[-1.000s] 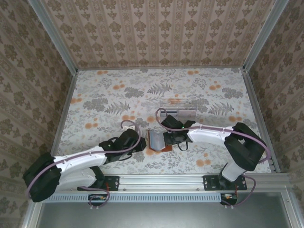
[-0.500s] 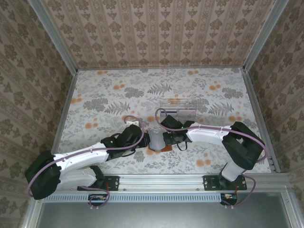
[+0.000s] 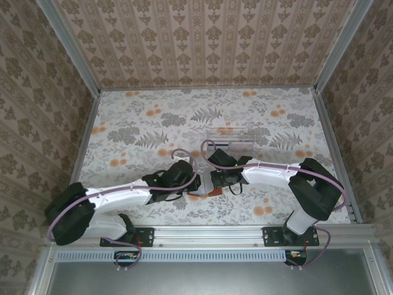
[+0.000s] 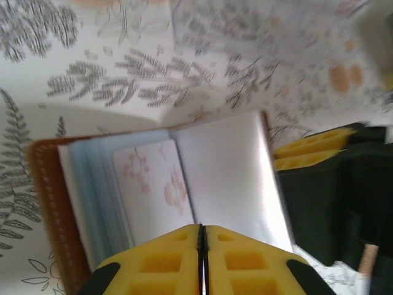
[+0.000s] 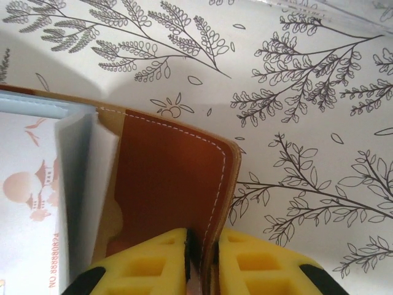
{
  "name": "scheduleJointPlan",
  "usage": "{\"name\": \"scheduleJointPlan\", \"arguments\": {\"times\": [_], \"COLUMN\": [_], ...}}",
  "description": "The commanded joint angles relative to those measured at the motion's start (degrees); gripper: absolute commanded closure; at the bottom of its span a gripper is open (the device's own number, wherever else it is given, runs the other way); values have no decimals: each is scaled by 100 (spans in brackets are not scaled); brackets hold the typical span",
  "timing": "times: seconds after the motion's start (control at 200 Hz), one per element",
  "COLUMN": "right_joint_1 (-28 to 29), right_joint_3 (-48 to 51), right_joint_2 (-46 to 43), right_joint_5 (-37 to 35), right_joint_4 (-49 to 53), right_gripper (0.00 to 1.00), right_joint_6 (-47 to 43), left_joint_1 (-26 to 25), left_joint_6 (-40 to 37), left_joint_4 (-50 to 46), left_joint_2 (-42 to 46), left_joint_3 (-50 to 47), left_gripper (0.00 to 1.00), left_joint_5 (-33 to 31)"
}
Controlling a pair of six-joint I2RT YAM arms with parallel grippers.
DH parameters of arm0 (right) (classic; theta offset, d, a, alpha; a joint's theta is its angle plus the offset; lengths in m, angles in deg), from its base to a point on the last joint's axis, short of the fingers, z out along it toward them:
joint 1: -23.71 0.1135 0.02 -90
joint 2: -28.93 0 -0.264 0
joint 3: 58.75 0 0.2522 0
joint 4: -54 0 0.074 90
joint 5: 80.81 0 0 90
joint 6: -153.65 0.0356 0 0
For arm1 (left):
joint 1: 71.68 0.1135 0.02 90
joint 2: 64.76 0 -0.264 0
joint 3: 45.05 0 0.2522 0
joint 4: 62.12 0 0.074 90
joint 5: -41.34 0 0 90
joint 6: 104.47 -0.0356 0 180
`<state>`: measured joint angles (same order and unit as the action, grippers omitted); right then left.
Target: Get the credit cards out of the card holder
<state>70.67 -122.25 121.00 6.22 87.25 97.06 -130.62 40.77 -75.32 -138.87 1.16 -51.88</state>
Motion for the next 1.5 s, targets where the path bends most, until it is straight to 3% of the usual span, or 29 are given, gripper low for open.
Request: {"name": "scheduleJointPlan", "arguments": {"times": [0.0,0.385,0.565,0.62,0.82,0.895,1.03,1.12,1.36,1.495], "right_joint_1": [-20,-83,-126,-140,-168,-192,-199,-196,-208,-205], "right_joint_3": [-33,-172,-265,-290,-327,-306,-351,-318,-293,-231], "right_joint_2": [-213,-1134,-1200,-1189,-1016,-1046,-1196,-1539,-1657,-1443], "right_joint_5": [-25,-213,461,668,869,816,359,23,280,773], "right_joint_4": [178,430,64,-91,-285,-267,-6,108,6,-340], "right_gripper": [80,74,88,94,95,93,80,64,64,75], "right_joint_6": [96,209,399,466,636,680,734,729,718,895], "left_joint_1": [-112,-167,-212,-228,-258,-263,-261,-255,-251,-250], "left_joint_6": [-5,57,22,-10,-42,-40,-22,-14,-23,-31], "left_joint_4": [261,213,293,321,489,514,542,544,567,561], "left_joint_2": [-297,-608,-751,-799,-980,-1031,-1125,-1165,-1283,-1324], "left_joint_3": [190,186,252,290,341,350,374,378,438,472], "left_gripper": [90,91,91,95,96,96,96,96,96,96], "left_joint_5": [143,85,139,170,291,313,342,365,419,454]}}
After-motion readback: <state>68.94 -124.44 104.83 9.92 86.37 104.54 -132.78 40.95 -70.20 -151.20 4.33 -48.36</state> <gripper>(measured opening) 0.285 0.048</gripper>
